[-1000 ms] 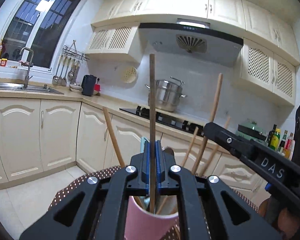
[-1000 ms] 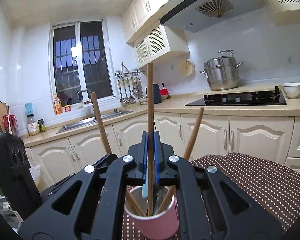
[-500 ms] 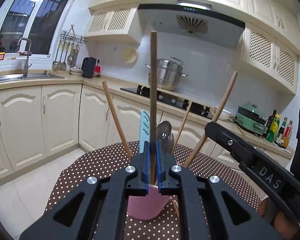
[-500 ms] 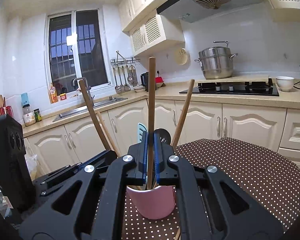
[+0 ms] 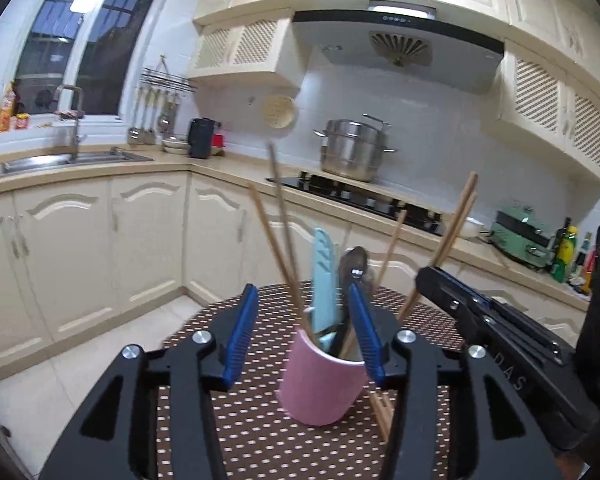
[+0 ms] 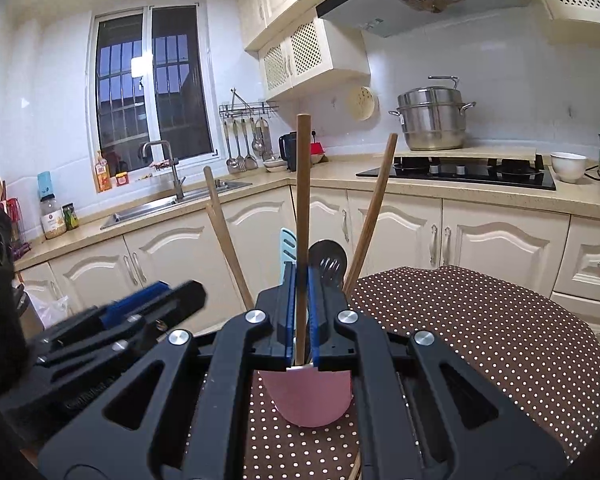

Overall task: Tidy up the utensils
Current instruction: 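Lower both chopsticks into the holder, open both tools and withdraw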

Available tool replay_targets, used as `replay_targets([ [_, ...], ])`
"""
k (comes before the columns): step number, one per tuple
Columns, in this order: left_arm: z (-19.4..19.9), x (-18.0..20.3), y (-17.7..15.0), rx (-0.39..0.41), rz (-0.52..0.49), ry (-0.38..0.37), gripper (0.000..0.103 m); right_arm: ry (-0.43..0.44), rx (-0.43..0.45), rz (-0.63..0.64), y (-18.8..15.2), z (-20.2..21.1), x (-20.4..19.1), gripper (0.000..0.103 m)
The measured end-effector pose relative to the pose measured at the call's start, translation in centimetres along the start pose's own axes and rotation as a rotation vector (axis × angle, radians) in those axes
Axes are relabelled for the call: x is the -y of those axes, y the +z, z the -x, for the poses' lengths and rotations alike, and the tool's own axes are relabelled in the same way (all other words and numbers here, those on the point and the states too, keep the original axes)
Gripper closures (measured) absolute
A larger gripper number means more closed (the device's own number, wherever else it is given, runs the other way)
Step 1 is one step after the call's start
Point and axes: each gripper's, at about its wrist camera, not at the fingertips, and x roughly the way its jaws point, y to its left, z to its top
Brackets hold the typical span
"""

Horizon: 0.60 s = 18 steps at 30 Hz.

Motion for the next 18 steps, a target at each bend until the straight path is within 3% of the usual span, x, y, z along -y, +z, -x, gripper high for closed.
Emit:
replay_targets([
  [9, 1.4, 0.0, 0.5, -0.001, -0.056, 0.083, 0.047, -0.021, -0.054, 0.014, -0.8, -0.6, -0.6, 0.096],
  [15, 2.4, 0.1, 0.9, 0.000, -0.072, 0.105, 0.045, -0.032, -0.043, 0.015, -0.5, 0.3, -1.1, 0.096],
  [16, 2.7, 0.1, 1.0, 0.001, -0.072, 0.109, 0.044, -0.033, -0.043, 0.016, -0.4, 0.5, -1.1, 0.094],
  [18, 3.2, 0.1, 1.0, 0.007, -0.073, 0.112, 0.042, -0.035, -0.041, 0.016, -0.2, 0.8, -1.1, 0.081],
])
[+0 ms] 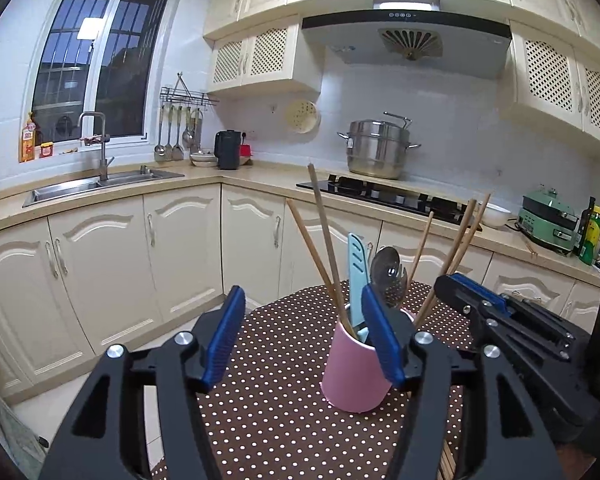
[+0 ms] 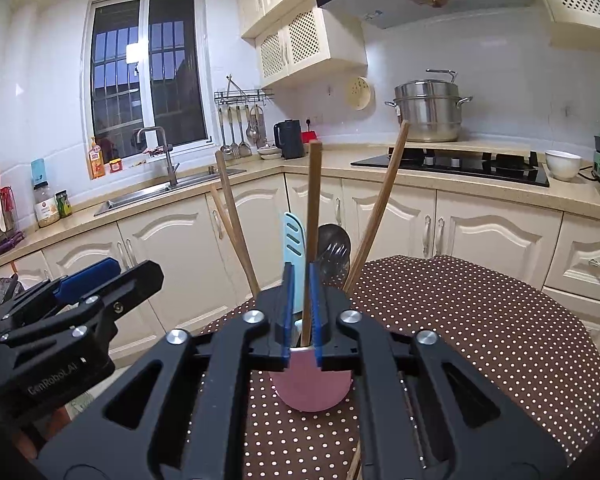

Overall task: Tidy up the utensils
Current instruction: 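Lower both chopsticks into the holder, open both tools and withdraw, then move both tools down to the loose chopsticks beside the pink holder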

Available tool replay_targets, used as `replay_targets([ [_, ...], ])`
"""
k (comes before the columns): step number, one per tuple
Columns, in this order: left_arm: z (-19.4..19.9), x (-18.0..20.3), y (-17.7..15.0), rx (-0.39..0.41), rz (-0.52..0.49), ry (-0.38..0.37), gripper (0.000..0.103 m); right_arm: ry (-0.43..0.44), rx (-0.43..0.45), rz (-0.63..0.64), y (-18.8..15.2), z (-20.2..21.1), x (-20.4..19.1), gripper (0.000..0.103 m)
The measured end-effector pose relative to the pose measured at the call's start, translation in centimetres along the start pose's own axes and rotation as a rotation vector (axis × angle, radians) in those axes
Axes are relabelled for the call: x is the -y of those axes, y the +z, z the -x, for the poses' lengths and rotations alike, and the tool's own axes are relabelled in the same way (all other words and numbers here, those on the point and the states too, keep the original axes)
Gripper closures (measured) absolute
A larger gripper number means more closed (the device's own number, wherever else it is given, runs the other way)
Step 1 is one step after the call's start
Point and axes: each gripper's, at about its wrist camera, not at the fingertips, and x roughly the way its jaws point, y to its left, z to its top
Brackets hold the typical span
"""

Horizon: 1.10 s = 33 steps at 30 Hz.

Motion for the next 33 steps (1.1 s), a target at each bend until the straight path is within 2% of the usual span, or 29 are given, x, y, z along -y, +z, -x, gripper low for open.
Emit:
replay_targets([
  [1, 0.2, 0.0, 0.0, 0.002, -0.002, 0.000, 0.042, -0.001, 0.006, -0.001, 0.1, 0.3, 0.0, 0.062],
  [2, 0.4, 0.0, 0.1, 0.004, -0.005, 0.002, 0.042, -0.003, 0.016, -0.002, 0.0, 0.7, -0.1, 0.049],
  [10, 2.3, 0.7, 0.2, 0.015, -0.031, 0.002, 0.037, -0.011, 0.044, 0.005, 0.5, 3.2, 0.0, 0.046],
  [17, 2.8, 2.6, -0.7, -0.030, -0.058, -0.022, 0.033, -0.036, 0.031, 0.000, -0.1, 5.3, 1.1, 0.044],
  [22, 2.1, 3.8, -1.9, -0.157, -0.094, -0.070, 0.033, -0.076, -0.008, -0.018, -1.2, 6.7, 2.7, 0.040],
  [25, 0.9, 4.4, -2.9, -0.279, -0.095, -0.107, 0.033, -0.111, -0.068, -0.041, -2.0, 6.8, 4.1, 0.038],
  [29, -1.9, 5.5, -5.2, -0.499, -0.092, -0.130, 0.033, -0.149, -0.161, -0.091, -3.8, 6.7, 6.2, 0.036],
  [33, -4.0, 7.0, -7.5, -0.617, -0.131, -0.134, 0.033, -0.163, -0.237, -0.134, -5.7, 6.7, 8.2, 0.034],
])
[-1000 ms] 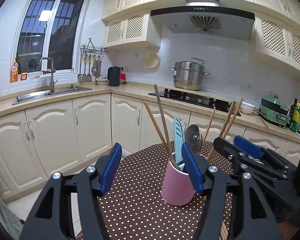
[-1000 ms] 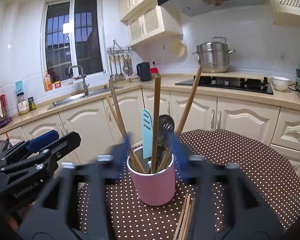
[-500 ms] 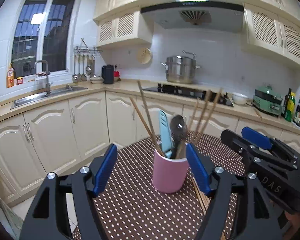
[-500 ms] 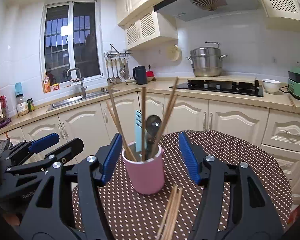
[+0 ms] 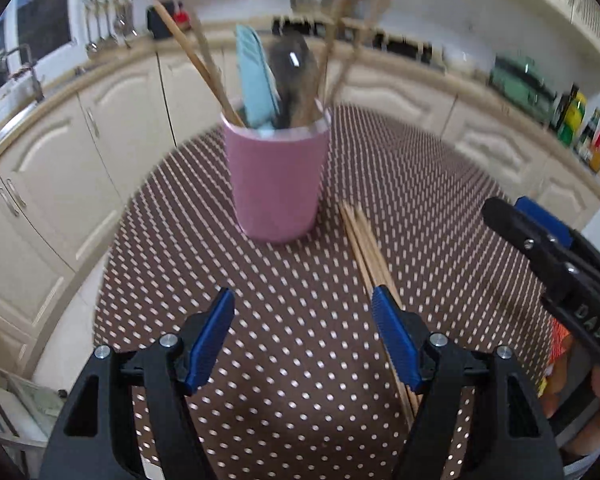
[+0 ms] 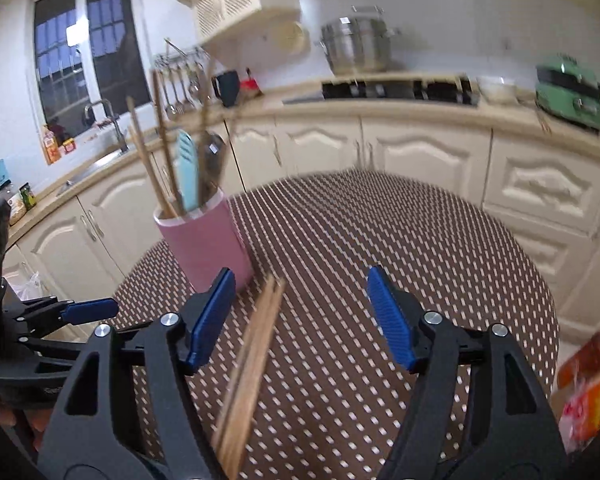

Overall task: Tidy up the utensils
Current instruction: 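Move both tools down to the loose chopsticks beside the pink holder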

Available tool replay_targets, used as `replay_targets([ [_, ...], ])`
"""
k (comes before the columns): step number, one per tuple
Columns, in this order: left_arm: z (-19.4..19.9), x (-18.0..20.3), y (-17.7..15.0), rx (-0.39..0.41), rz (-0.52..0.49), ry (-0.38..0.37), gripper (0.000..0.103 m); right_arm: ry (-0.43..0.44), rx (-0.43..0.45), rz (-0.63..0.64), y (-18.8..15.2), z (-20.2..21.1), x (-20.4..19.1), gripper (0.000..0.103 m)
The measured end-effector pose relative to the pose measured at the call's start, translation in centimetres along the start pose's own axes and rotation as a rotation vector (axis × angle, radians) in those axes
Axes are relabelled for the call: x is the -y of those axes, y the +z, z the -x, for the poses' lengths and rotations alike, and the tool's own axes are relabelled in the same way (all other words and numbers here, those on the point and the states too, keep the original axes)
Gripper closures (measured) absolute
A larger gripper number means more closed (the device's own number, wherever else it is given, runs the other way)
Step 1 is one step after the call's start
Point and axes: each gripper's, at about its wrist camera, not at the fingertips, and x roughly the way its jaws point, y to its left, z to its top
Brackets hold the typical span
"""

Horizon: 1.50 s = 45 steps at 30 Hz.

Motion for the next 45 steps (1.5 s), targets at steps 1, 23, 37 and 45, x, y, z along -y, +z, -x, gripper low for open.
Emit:
replay_targets([
  [1, -0.7, 0.3, 0.0, -0.030, -0.004, -0.007, 0.033, 0.000, -0.017, -0.008, -0.4, -0.2, 0.4, 0.034],
  [23, -7.6, 2.9, 0.9, -0.198, 0.017, 0.042, 0.041, -0.002, -0.119, -0.118, -4.2, -1.4, 6.0, 0.030],
  [37, -10.4, 4.6, 4.0, -0.195, 0.034, 0.008, 0.095, 0.000, -0.183, -0.103, -3.8, -2.3, 5.9, 0.030],
  [45, -8.7, 1.8, 1.5, -0.178, 0.101, -0.052, 0.097, 0.110, -0.384, -0.061, -3.2, -5.1, 3.4, 0.033],
])
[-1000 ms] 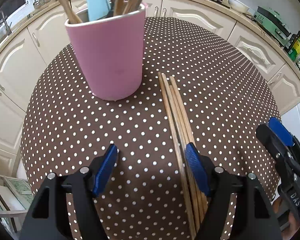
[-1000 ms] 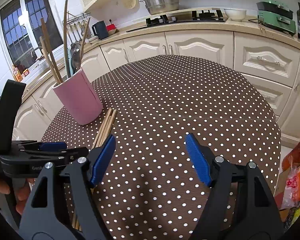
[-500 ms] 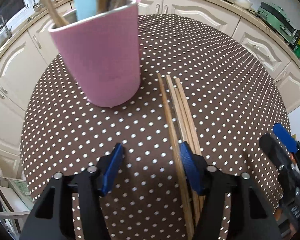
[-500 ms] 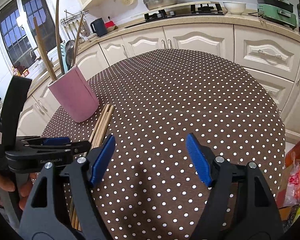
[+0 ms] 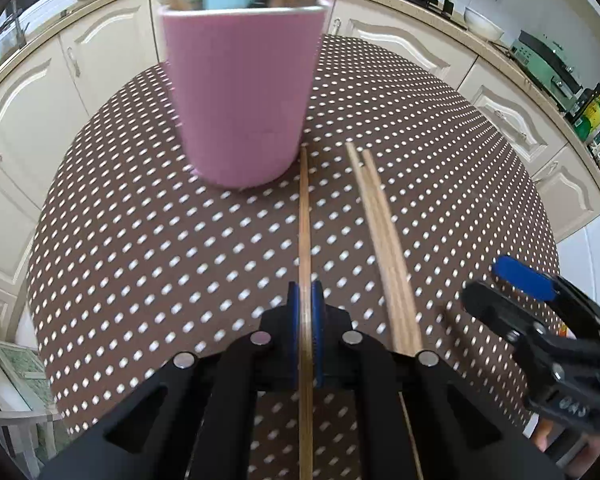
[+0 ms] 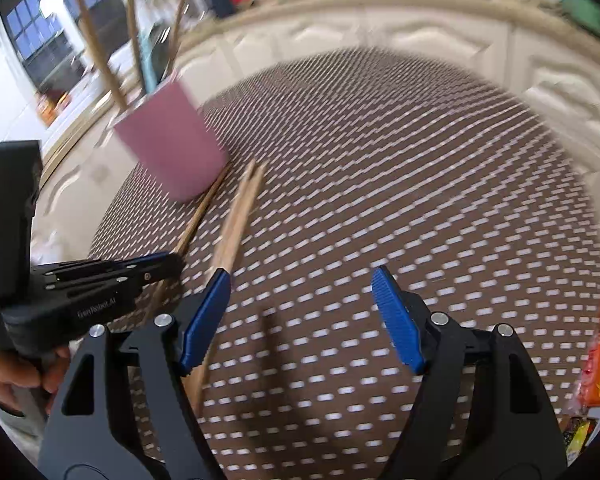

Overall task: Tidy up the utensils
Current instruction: 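Move both tools down to the loose chopsticks beside the pink holder, then grasp one chopstick with the left tool while the right tool grasps another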

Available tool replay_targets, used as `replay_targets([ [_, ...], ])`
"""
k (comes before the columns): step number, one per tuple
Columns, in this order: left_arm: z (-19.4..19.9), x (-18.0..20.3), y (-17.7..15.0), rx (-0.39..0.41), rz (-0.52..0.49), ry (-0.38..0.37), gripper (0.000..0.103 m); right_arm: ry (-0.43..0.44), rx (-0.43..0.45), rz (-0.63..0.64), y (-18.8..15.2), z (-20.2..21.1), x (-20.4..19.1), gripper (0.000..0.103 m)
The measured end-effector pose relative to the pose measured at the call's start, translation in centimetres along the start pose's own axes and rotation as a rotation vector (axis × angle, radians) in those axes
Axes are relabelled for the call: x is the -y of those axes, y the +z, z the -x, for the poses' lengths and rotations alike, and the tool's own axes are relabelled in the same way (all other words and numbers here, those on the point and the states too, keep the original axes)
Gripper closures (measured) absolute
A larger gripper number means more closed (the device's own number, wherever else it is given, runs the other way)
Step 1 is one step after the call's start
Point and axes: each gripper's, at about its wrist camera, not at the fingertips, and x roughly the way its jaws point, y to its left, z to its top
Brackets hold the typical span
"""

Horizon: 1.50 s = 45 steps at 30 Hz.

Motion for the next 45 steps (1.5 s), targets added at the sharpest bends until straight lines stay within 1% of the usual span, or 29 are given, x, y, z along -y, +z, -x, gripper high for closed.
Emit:
replay_targets([
  [2, 0.3, -0.6, -0.5, -0.004, 0.017, -0.028, 0.097, 0.015, -0.051, 0.021, 0.5, -0.9, -0.8, 0.066],
  [3, 0.5, -1.0, -0.8, -0.005, 0.023, -0.033, 0.097, 0.033, -0.086, 0.018, 0.8, -1.5, -1.2, 0.071],
  [6, 1.2, -1.8, -1.7, -0.005, 0.036, -0.045, 0.097, 0.019, -0.119, 0.027, 1.2, -2.2, -1.8, 0.072],
  [9, 1.8, -2.6, -2.4, 0.006, 0.045, -0.044, 0.097, 0.029, -0.139, 0.029, 1.5, -2.6, -2.7, 0.073],
  [11, 2.0, -3.3, -2.6, 0.004, 0.060, -0.047, 0.097, 0.025, -0.155, 0.033, 1.7, -3.0, -3.1, 0.075],
  [15, 2.7, -5.1, -3.4, 0.002, 0.089, -0.049, 0.097, -0.006, -0.177, 0.045, 2.1, -3.7, -4.2, 0.078],
  [17, 2.8, -5.1, -3.4, 0.004, 0.091, -0.039, 0.097, -0.022, -0.187, 0.051, 2.4, -4.1, -4.9, 0.079],
  [18, 3.0, -5.7, -3.8, 0.003, 0.092, -0.042, 0.097, -0.028, -0.194, 0.053, 2.5, -4.3, -5.2, 0.079],
  [21, 2.7, -6.3, -3.6, -0.011, 0.099, -0.051, 0.097, -0.050, -0.220, 0.061, 2.9, -4.8, -6.1, 0.079],
  [24, 2.3, -6.1, -3.0, -0.023, 0.084, -0.051, 0.097, -0.080, -0.254, 0.077, 3.6, -5.9, -7.2, 0.079],
  [27, 2.1, -6.0, -2.6, -0.023, 0.079, -0.047, 0.097, -0.089, -0.286, 0.080, 4.5, -6.7, -7.9, 0.079],
  [30, 1.9, -6.0, -2.1, -0.022, 0.086, -0.045, 0.097, -0.116, -0.307, 0.091, 5.4, -7.4, -8.6, 0.079],
  [34, 1.6, -5.7, -1.4, -0.029, 0.078, -0.036, 0.097, -0.163, -0.316, 0.111, 6.8, -8.6, -10.1, 0.079],
  [38, 1.4, -5.7, -1.1, -0.035, 0.080, -0.037, 0.097, -0.165, -0.326, 0.110, 7.4, -9.7, -10.8, 0.080],
  [40, 1.3, -5.8, -1.0, -0.040, 0.081, -0.041, 0.097, -0.216, -0.328, 0.154, 7.4, -10.4, -11.7, 0.081],
  [42, 1.2, -5.8, -0.9, -0.044, 0.083, -0.043, 0.097, -0.245, -0.327, 0.178, 7.1, -11.2, -12.5, 0.081],
  [43, 1.1, -5.7, -0.7, -0.045, 0.082, -0.041, 0.097, -0.248, -0.325, 0.180, 7.2, -11.4, -12.6, 0.082],
  [45, 1.0, -5.8, -0.6, -0.048, 0.087, -0.050, 0.097, -0.249, -0.313, 0.180, 7.3, -11.7, -12.9, 0.088],
])
